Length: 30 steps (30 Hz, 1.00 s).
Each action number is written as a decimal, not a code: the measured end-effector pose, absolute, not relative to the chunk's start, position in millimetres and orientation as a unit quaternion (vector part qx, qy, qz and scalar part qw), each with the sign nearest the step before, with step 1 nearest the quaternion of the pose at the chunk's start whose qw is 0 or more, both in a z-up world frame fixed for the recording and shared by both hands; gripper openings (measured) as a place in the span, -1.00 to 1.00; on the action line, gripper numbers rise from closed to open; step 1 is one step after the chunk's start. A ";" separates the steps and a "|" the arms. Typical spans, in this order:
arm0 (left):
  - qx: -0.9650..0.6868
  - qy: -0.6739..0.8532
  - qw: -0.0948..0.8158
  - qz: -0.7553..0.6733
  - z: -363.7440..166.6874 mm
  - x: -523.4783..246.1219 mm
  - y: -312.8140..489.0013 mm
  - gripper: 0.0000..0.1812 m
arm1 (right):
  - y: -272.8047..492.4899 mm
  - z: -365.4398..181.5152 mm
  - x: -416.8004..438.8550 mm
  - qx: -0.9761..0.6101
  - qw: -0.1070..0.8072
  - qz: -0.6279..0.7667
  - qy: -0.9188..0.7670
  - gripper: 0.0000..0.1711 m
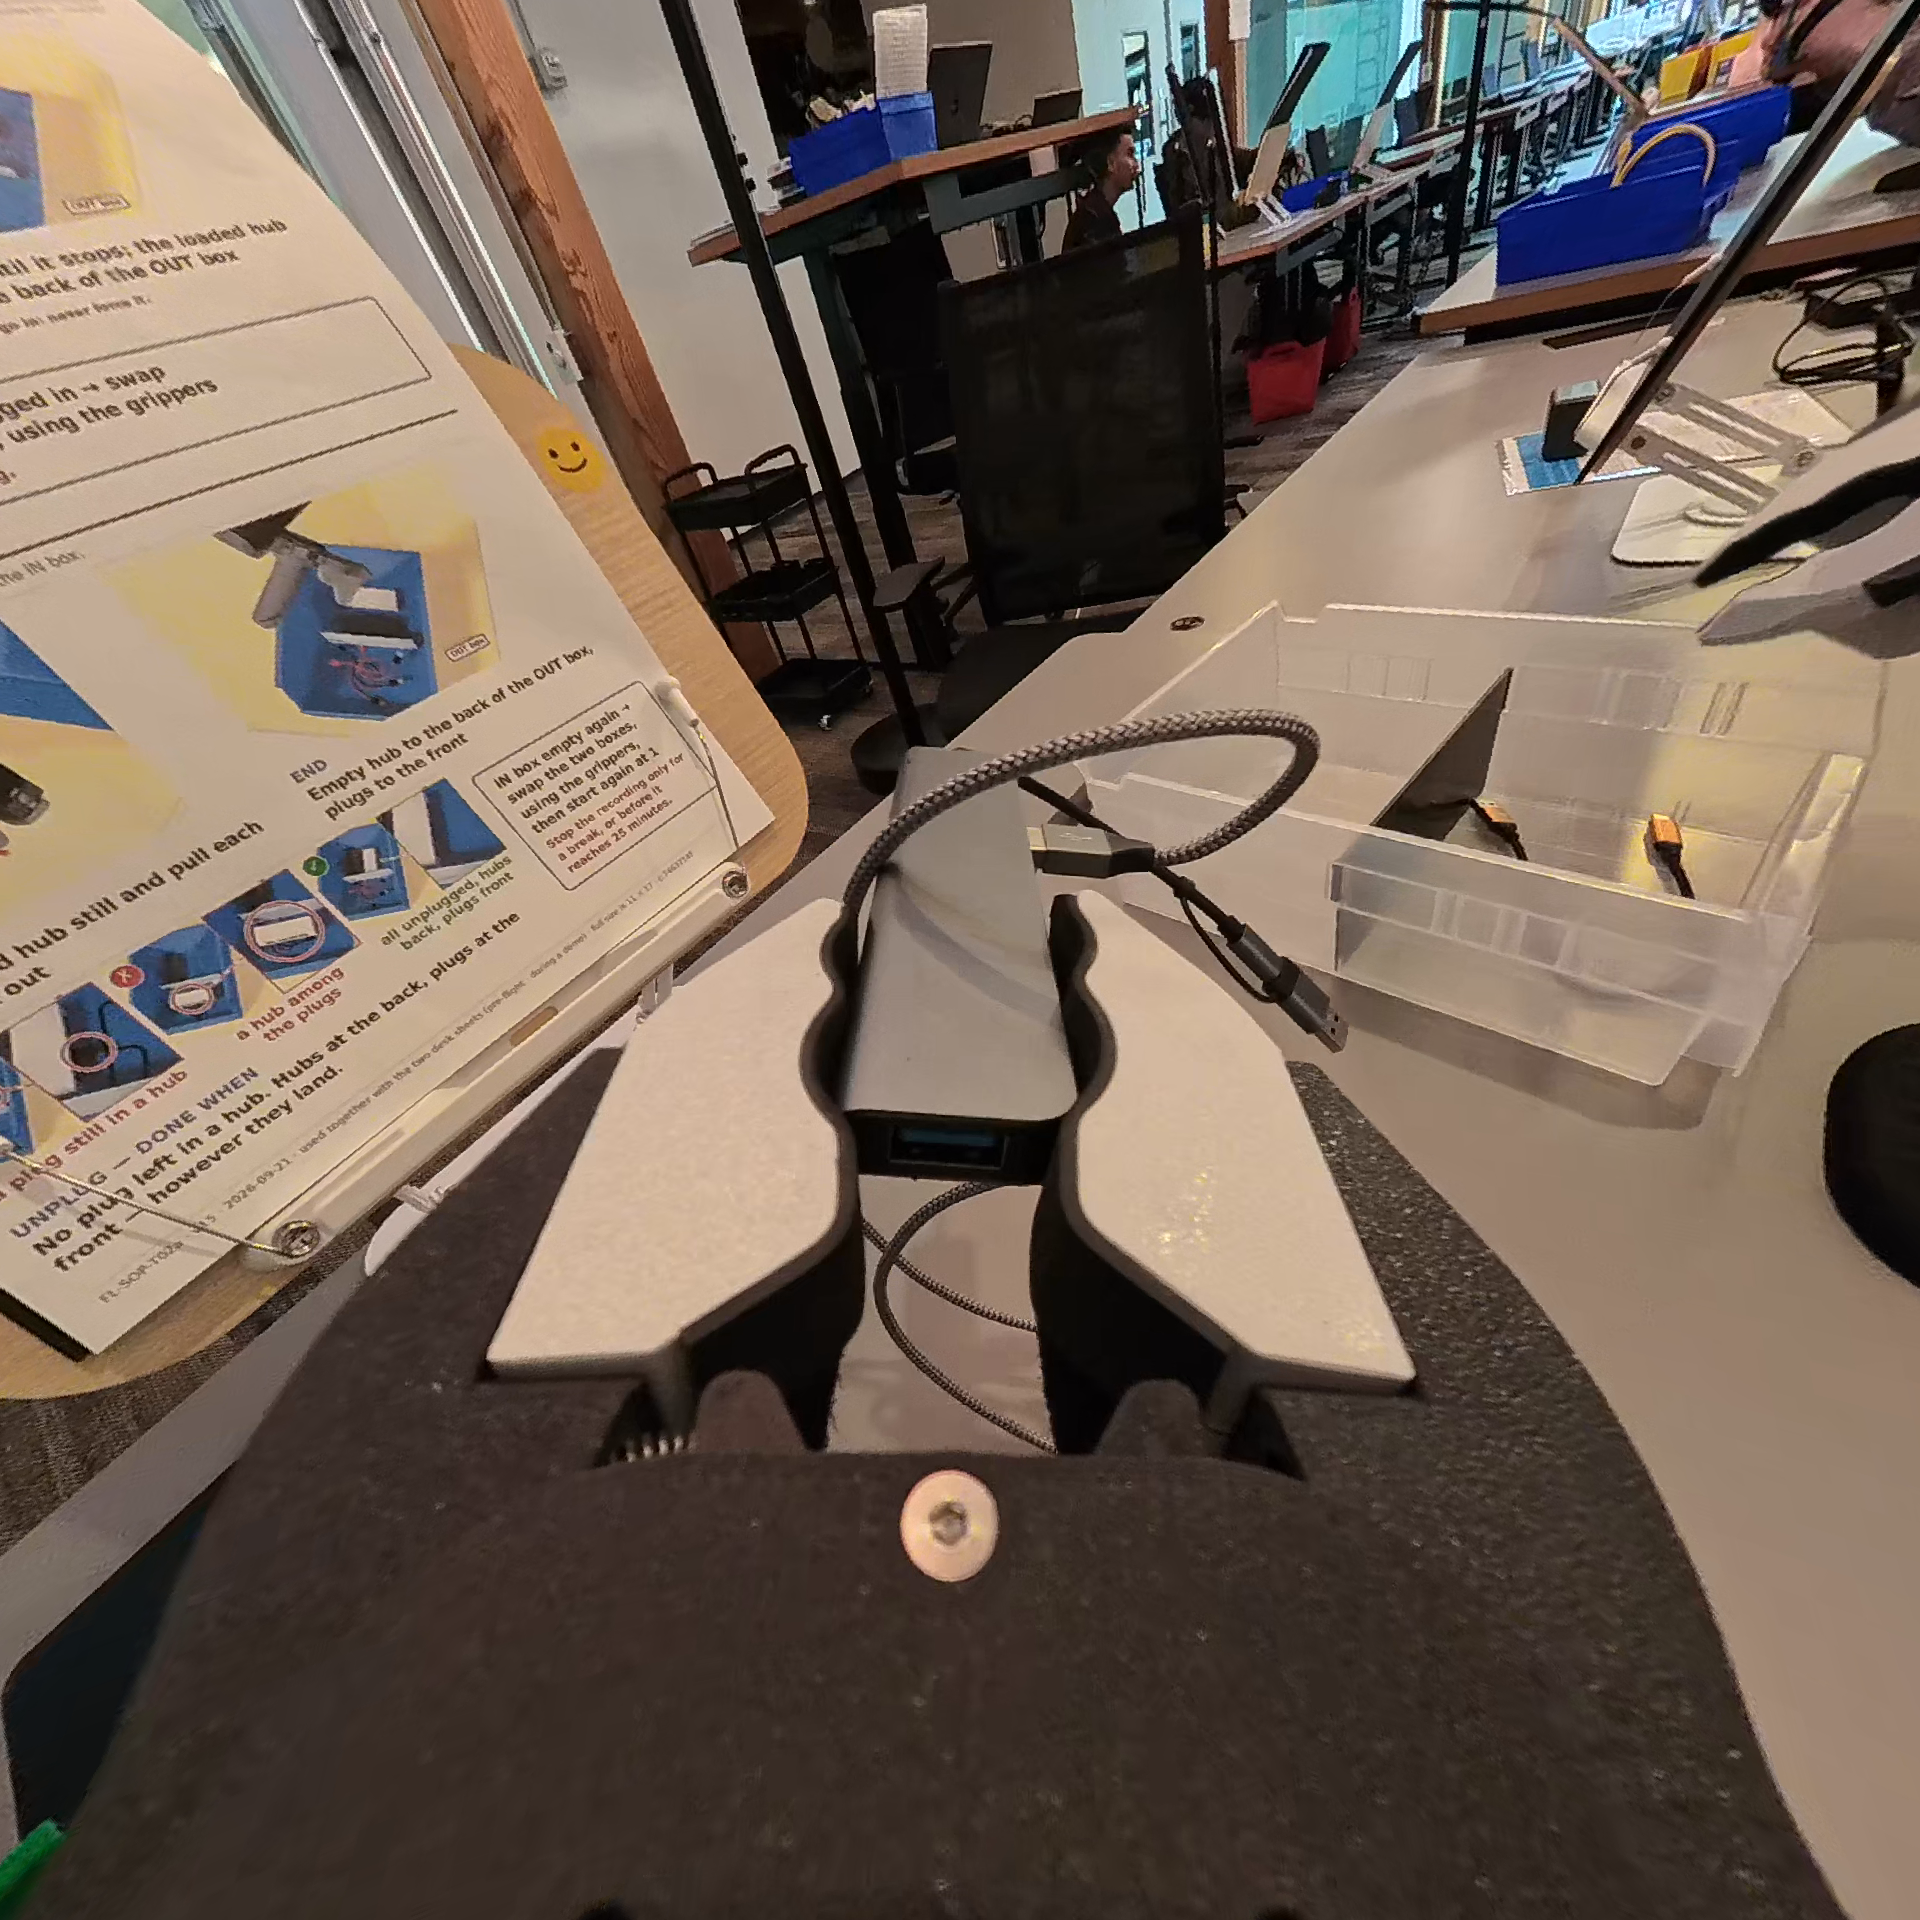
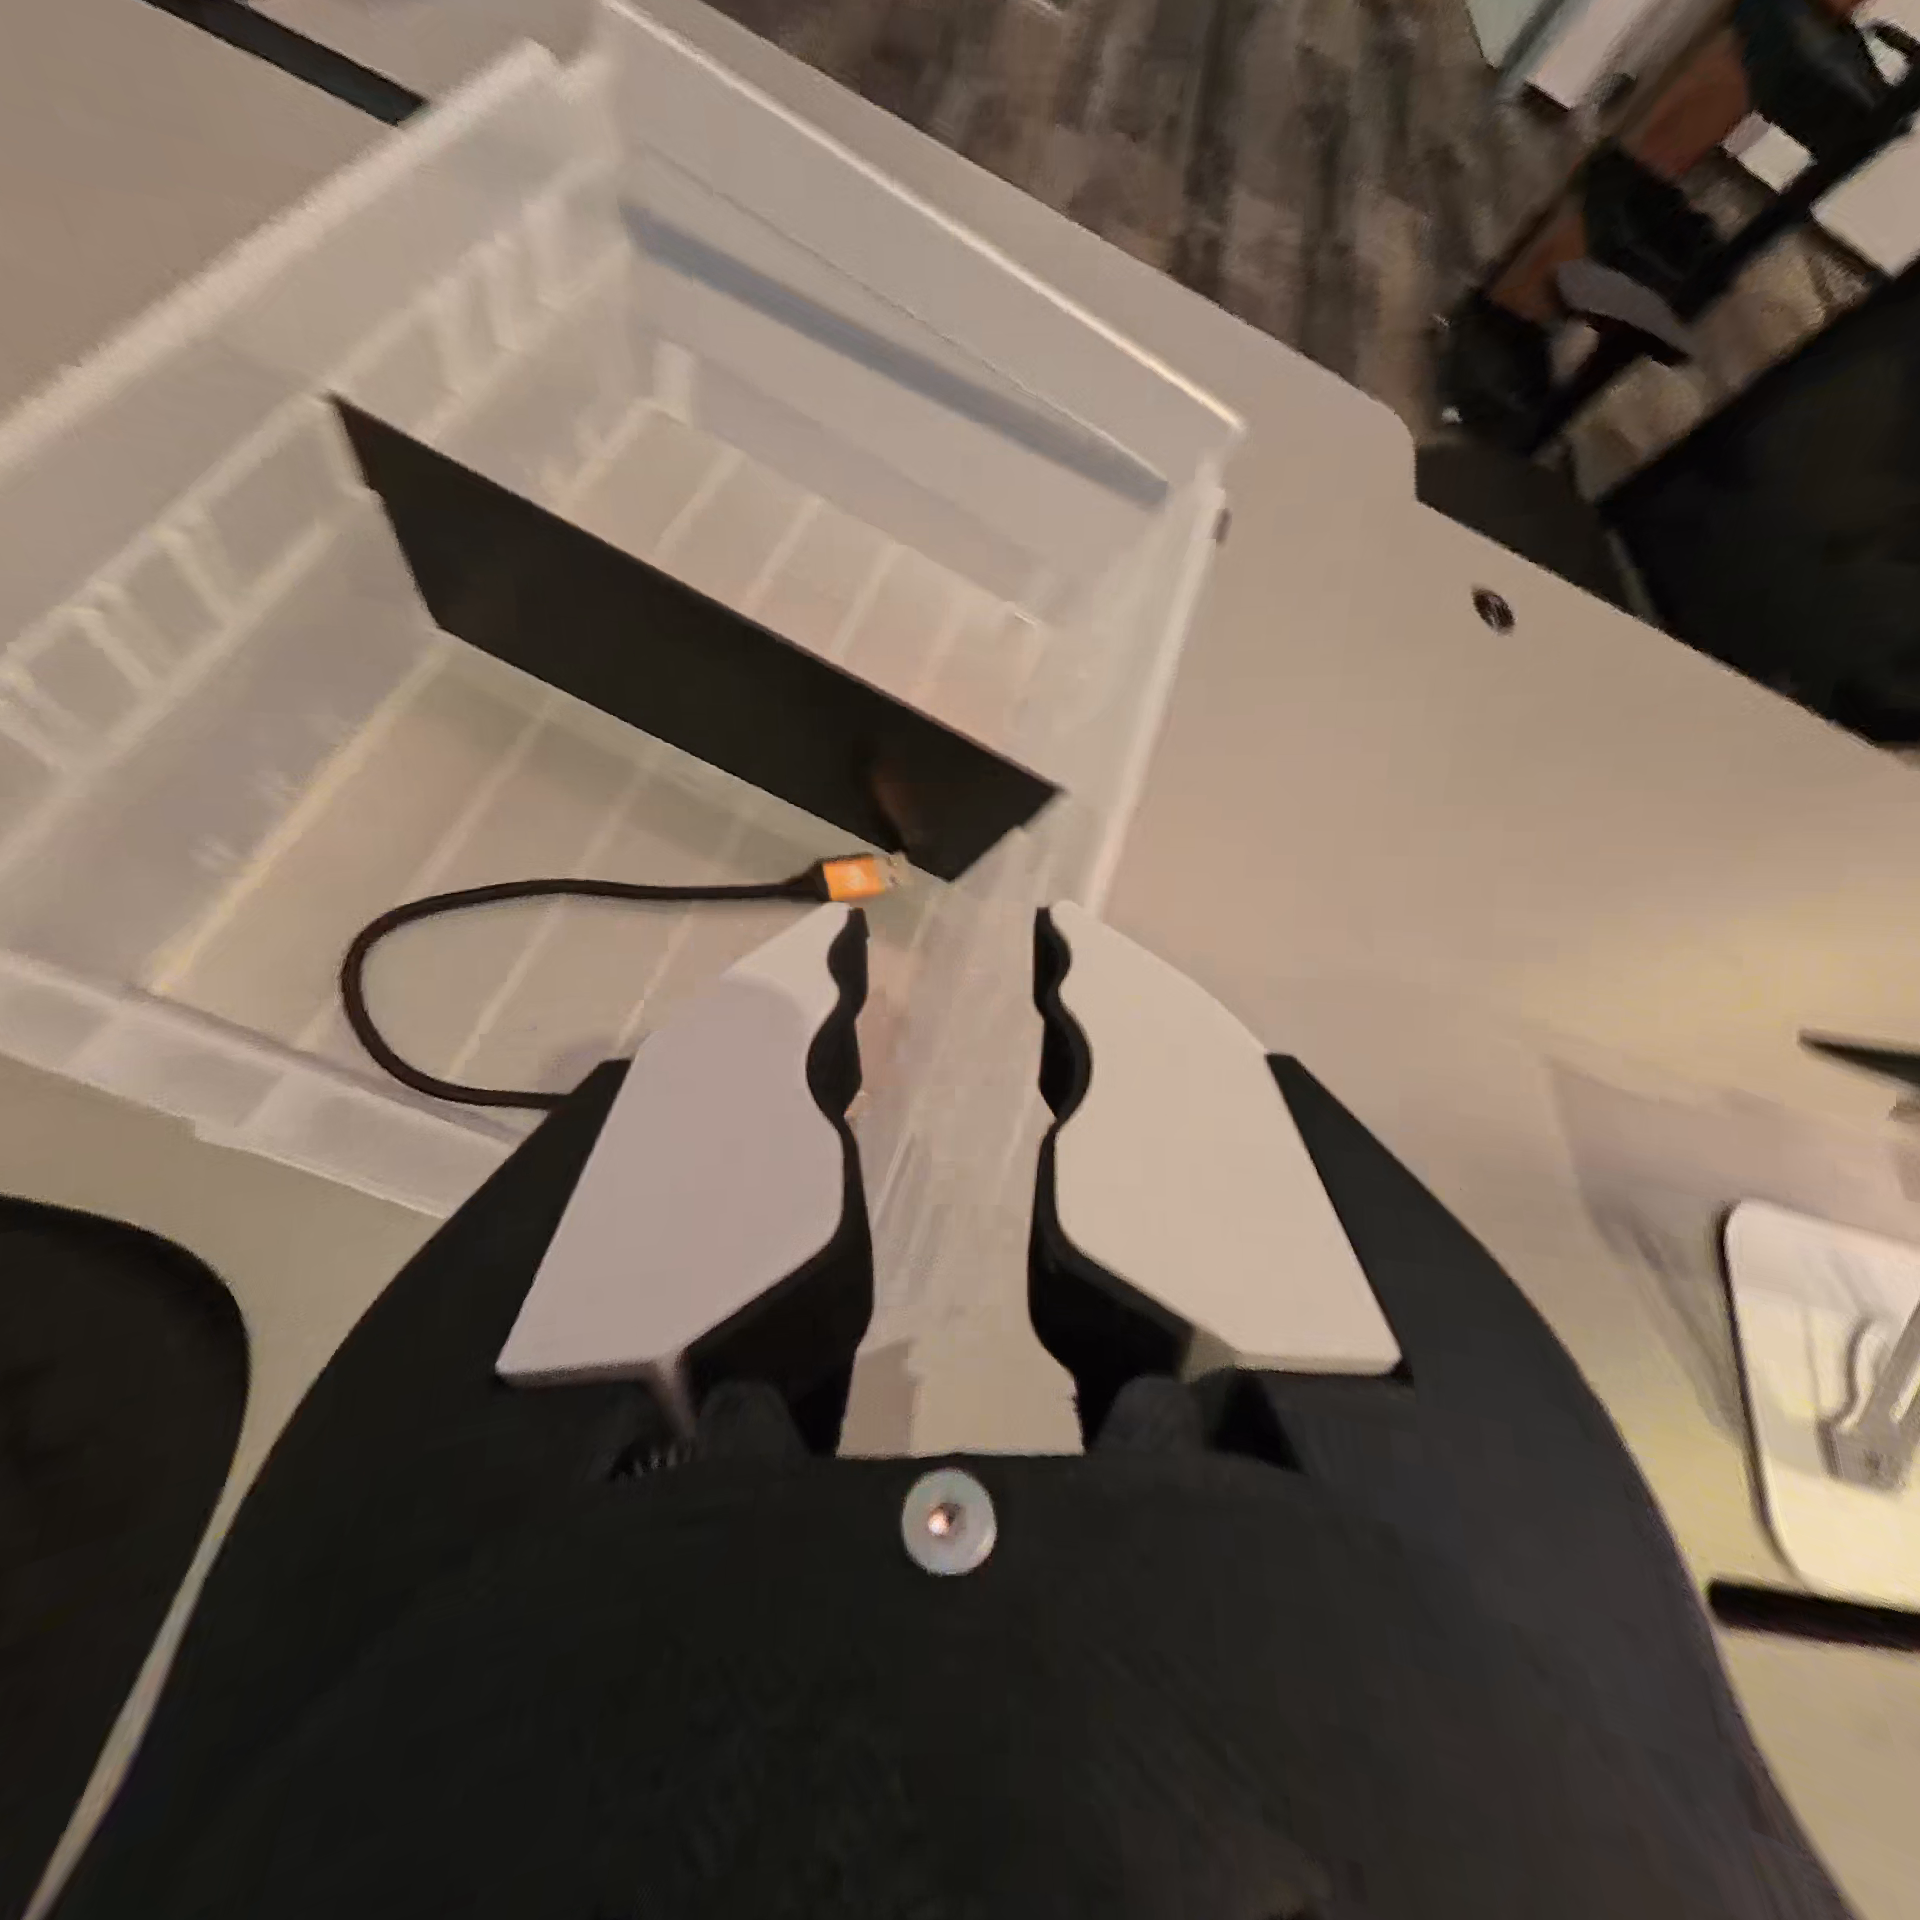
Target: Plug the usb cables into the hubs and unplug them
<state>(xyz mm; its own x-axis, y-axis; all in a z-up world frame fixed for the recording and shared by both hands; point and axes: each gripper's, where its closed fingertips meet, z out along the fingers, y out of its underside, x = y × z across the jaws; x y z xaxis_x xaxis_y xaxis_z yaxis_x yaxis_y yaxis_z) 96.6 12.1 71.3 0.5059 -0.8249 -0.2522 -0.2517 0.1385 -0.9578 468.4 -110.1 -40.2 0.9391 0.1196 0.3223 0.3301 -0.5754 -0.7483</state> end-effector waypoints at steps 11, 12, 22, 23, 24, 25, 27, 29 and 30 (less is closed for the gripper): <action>-0.612 0.436 0.612 -0.248 76.0 96.7 7.1 -0.61 | -129.0 -83.2 499.0 -0.913 0.398 -0.087 -0.028 -0.87; -0.611 0.436 0.612 -0.248 76.2 96.6 7.2 -0.61 | -129.0 -83.3 498.7 -0.913 0.400 -0.073 -0.024 -0.88; -0.612 0.432 0.614 -0.249 79.0 92.8 8.8 -0.61 | -122.5 -83.7 514.8 -0.911 0.409 -0.037 0.016 -0.90; -0.612 0.431 0.614 -0.250 79.2 92.4 8.8 -0.61 | -122.0 -83.8 515.8 -0.912 0.408 -0.036 0.017 -0.90; -0.612 0.431 0.615 -0.250 79.4 92.0 9.0 -0.61 | -121.5 -83.8 516.7 -0.913 0.407 -0.036 0.017 -0.90; -0.612 0.430 0.615 -0.249 79.7 91.4 9.4 -0.61 | -121.2 -83.8 517.7 -0.913 0.407 -0.038 0.016 -0.90; -0.612 0.428 0.616 -0.250 80.8 89.9 9.9 -0.61 | -120.5 -83.8 518.9 -0.912 0.408 -0.041 0.016 -0.90; -0.612 0.426 0.618 -0.251 82.2 88.1 10.7 -0.61 | -120.2 -83.9 520.0 -0.911 0.410 -0.044 0.017 -0.90; -0.611 0.424 0.619 -0.252 83.0 87.3 10.9 -0.61 | -120.1 -83.8 520.7 -0.910 0.411 -0.046 0.017 -0.90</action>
